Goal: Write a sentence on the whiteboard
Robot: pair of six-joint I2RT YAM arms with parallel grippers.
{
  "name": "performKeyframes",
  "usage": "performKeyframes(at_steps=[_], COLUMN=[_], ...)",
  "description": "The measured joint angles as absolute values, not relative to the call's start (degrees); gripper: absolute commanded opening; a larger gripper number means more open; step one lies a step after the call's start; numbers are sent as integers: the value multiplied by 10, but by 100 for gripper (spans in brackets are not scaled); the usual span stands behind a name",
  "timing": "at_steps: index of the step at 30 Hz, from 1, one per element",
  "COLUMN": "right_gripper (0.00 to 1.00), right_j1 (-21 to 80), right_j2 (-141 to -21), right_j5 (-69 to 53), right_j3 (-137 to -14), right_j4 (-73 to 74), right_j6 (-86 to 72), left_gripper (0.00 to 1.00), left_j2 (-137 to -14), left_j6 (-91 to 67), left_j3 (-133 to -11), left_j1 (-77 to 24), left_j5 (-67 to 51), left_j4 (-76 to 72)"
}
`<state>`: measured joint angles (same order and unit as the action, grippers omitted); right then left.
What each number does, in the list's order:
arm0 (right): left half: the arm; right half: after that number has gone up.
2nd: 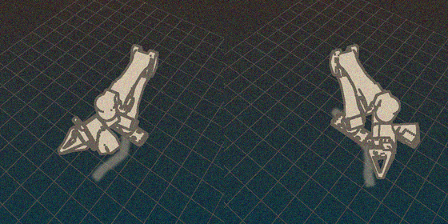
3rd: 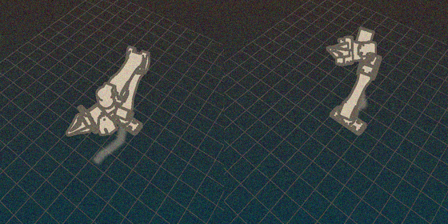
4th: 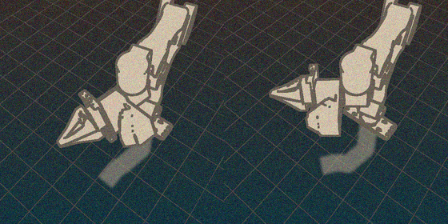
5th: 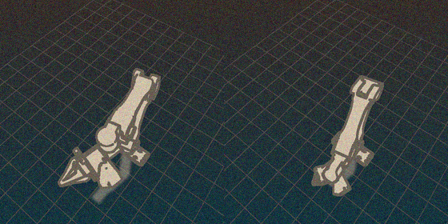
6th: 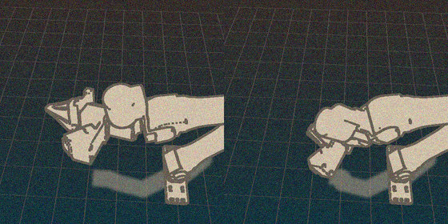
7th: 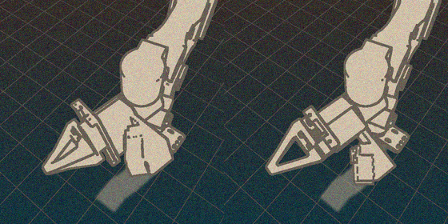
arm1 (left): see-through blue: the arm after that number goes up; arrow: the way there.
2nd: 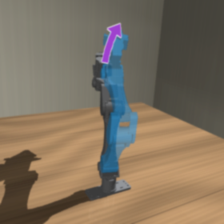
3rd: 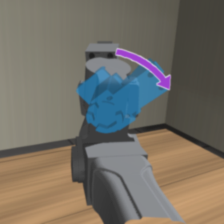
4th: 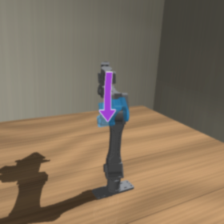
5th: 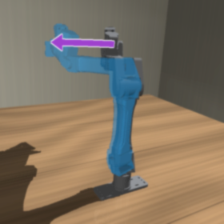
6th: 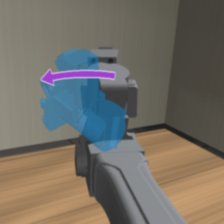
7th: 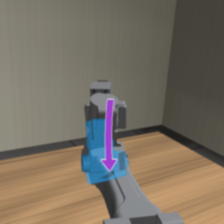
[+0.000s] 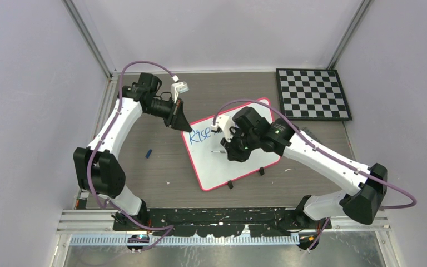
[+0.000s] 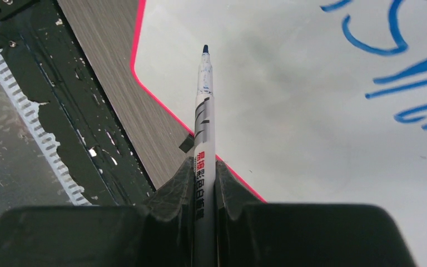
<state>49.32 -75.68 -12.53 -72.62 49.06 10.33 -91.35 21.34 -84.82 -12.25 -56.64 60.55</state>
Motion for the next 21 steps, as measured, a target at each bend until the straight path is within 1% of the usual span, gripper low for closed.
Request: performKeyframes(at_steps=[8,14,21], right_gripper=[0,0,0], right_j1=[544,578,598], right_j2=[-779,-811,-835], right_j5=[-107,-69,-33], right_j3=[-724,-724,-724], right_j4=[460,442,427], right_j6=[103,103,103], left_gripper=[0,0,0], left_j2=[-914,-914,-913], left_j6=[212,211,212], left_j3=[-847,-847,-846], left_j1=[-123,-123,-122], left_j5=[-567,-567,-568], left_j4=[603,602,602])
